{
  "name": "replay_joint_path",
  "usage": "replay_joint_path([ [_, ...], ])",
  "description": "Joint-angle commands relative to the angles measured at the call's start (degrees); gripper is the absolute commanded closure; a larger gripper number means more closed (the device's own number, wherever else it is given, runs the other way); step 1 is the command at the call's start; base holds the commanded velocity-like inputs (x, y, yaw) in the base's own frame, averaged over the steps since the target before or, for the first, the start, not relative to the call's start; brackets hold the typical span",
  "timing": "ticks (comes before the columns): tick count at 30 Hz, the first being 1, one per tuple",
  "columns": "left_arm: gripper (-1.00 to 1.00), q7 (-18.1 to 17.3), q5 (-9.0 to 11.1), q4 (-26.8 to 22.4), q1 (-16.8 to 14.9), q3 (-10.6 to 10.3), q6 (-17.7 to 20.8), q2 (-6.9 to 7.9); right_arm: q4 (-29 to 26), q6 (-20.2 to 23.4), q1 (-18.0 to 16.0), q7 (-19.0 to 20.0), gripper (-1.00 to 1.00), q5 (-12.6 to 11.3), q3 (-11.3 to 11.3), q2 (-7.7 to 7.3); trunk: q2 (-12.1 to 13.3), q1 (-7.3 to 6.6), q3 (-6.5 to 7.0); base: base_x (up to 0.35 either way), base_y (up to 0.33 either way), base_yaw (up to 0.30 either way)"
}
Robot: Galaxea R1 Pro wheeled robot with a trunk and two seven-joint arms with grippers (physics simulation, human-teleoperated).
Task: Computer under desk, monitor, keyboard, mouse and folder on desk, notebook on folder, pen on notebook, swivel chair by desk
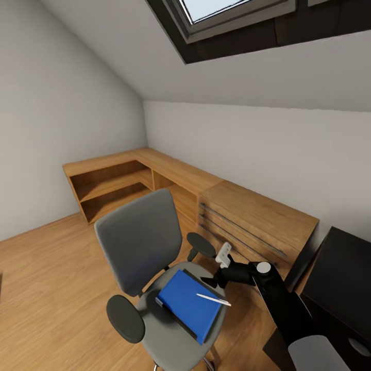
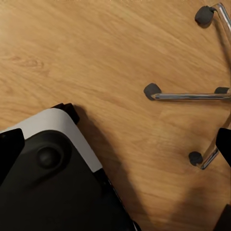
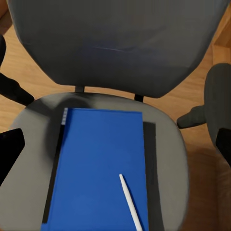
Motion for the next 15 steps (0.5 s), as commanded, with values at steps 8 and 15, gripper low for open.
replay_joint_path([
  [8,-1.00,-0.03,0.65,-0.93,0.68,2.42,0.22,-0.08,-0.19,0.43,0.04,0.16,-1.00,0.19,0.06,-0.03,-3.27,1.77,-1.50,0.000,0.000,0.000],
  [15,-1.00,-0.15,0.64,-2.47,1.72,4.04,0.19,-0.36,-0.15,0.45,0.05,0.12,-1.00,0.20,0.06,-0.03,-6.07,3.31,-2.75,0.000,0.000,0.000],
])
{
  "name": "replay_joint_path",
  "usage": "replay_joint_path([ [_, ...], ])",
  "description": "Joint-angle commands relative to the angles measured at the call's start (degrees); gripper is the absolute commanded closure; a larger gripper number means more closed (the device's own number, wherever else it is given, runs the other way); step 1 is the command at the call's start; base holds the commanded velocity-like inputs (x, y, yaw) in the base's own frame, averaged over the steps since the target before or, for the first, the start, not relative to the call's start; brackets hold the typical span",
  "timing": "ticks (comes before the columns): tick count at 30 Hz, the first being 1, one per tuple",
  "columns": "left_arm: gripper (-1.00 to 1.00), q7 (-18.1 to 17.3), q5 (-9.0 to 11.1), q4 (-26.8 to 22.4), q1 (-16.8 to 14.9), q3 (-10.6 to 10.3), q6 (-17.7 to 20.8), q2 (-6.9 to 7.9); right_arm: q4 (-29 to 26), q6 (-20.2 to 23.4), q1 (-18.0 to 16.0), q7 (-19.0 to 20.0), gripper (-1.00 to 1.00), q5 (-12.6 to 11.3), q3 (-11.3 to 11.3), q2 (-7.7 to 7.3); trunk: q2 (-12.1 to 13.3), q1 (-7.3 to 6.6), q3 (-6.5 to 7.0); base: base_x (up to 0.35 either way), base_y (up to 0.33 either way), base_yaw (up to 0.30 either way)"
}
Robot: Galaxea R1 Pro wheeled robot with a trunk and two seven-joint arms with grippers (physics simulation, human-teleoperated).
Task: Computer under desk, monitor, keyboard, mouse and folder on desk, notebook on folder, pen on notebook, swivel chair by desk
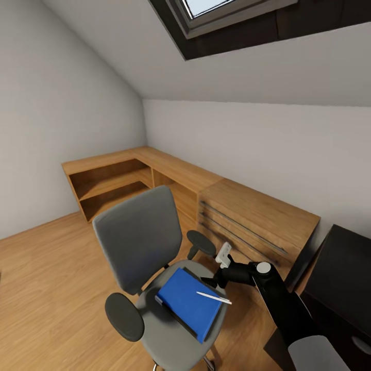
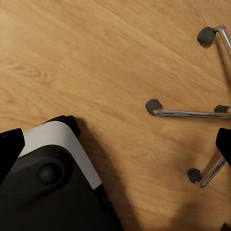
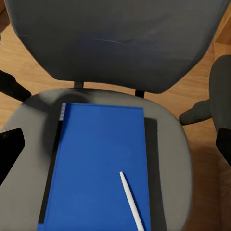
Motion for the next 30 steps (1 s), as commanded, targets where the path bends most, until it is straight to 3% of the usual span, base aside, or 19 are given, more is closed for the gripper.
replay_joint_path([
  [1,-1.00,0.34,0.52,-0.52,0.28,0.20,0.24,-0.02,-0.08,0.39,-0.03,0.18,-1.00,0.21,0.07,-0.01,-0.45,0.23,-0.24,0.000,0.000,0.000],
  [7,-1.00,0.47,0.54,-2.69,1.79,0.71,-0.37,-0.18,0.18,1.67,-0.10,-0.02,-1.00,0.28,-0.04,0.05,-2.86,1.55,-1.31,0.000,0.000,0.000],
  [15,-1.00,0.57,0.73,-6.01,4.39,1.53,-5.36,-0.70,0.97,4.36,-0.19,-1.76,-1.00,0.27,-1.67,0.22,-6.07,3.31,-2.73,0.000,0.000,-0.001],
  [30,-1.00,0.56,0.72,-6.52,4.84,1.67,-6.13,-0.73,1.24,5.14,-0.23,-2.18,-1.00,0.58,-1.89,0.32,-12.08,6.60,-4.58,0.000,0.000,-0.003],
])
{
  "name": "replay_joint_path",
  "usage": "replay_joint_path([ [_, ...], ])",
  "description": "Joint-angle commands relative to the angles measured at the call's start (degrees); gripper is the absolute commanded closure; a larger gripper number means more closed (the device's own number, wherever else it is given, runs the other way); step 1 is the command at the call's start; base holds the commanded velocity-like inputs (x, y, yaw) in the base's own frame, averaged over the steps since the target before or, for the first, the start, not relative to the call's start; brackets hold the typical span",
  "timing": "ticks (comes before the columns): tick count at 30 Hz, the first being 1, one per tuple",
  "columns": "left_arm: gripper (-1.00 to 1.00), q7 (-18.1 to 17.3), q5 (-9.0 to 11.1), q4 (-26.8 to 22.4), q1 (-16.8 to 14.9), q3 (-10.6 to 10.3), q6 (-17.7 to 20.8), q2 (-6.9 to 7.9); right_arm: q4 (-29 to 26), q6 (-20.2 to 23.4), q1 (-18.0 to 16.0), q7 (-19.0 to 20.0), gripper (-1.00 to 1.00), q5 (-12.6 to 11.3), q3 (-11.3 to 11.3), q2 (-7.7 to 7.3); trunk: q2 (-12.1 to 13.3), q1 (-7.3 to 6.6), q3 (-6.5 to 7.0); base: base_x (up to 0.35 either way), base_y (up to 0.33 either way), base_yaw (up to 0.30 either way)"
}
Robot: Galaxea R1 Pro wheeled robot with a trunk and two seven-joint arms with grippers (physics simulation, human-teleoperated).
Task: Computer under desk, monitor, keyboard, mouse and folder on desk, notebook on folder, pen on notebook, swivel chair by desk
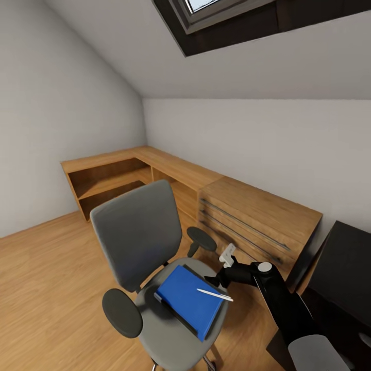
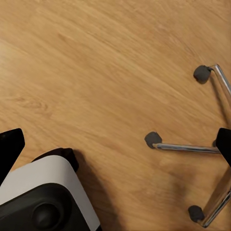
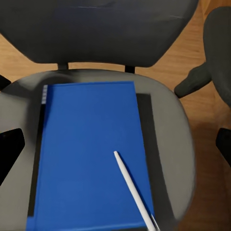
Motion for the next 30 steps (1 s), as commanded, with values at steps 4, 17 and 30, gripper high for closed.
replay_joint_path([
  [4,-1.00,0.29,0.41,-0.15,0.02,0.03,0.25,0.00,0.11,0.51,-0.13,0.20,-1.00,0.40,0.04,-0.04,-1.65,0.89,-0.74,0.000,0.000,0.000],
  [17,-1.00,0.29,0.39,-0.15,0.02,0.06,0.25,0.00,2.88,3.91,-1.32,-4.34,-1.00,0.48,-0.08,-0.24,-6.87,3.74,-3.05,0.000,0.000,0.000],
  [30,-1.00,0.27,0.37,0.22,0.36,-0.02,0.12,0.34,4.93,4.10,-1.71,-4.97,-1.00,0.72,0.18,-0.08,-11.66,6.37,-5.19,0.000,0.000,0.000],
])
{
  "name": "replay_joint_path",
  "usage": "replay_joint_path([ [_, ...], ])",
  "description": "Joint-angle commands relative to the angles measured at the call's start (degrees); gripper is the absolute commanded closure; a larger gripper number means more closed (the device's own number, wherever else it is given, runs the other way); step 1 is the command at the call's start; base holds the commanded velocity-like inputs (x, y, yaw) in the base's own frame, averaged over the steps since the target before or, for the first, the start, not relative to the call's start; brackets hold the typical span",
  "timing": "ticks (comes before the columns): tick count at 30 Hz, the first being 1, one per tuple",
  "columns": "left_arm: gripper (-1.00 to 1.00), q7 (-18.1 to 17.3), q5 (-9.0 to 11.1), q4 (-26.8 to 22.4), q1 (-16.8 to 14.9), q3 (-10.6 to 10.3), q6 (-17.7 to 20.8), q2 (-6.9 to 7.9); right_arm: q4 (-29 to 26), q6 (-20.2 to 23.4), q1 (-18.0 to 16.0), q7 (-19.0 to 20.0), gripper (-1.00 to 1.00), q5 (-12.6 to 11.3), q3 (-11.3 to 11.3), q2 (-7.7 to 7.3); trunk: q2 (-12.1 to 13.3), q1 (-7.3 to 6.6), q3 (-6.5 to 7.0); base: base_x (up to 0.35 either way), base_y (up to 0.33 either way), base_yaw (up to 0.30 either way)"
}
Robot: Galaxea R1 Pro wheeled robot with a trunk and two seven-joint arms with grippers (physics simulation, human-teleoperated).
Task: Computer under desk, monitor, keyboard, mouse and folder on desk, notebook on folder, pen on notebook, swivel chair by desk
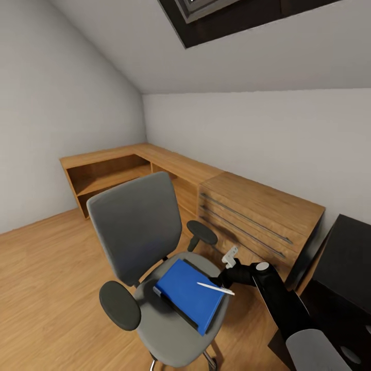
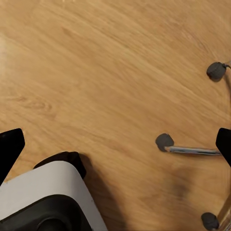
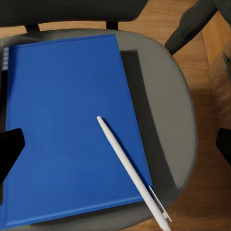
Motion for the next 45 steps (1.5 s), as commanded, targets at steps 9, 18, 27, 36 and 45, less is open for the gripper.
replay_joint_path([
  [9,-1.00,0.26,0.40,1.42,0.37,-0.01,0.24,0.20,-0.10,0.40,-0.11,0.29,-1.00,1.00,0.08,0.09,-0.03,0.00,-0.05,0.000,0.000,0.000],
  [18,-1.00,0.26,0.40,1.42,0.37,-0.01,0.24,0.20,-0.10,0.40,-0.11,0.29,-1.00,1.00,0.08,0.09,-0.03,0.00,-0.05,0.000,0.000,0.000],
  [27,-1.00,0.26,0.40,1.42,0.37,-0.01,0.24,0.20,-0.10,0.40,-0.11,0.29,-1.00,1.00,0.08,0.09,-0.03,0.00,-0.05,0.000,0.000,0.000],
  [36,-1.00,-0.20,1.18,3.56,0.93,1.37,0.72,-0.31,0.79,0.00,-0.25,1.35,-1.00,0.83,-0.10,-2.19,-0.03,0.00,-0.05,0.000,0.000,0.000],
  [45,-1.00,-0.28,1.38,4.34,1.00,3.27,0.97,-0.57,0.91,-0.28,-0.34,4.87,-1.00,0.93,-0.19,-5.76,-0.43,0.22,-0.22,0.000,0.000,0.000],
])
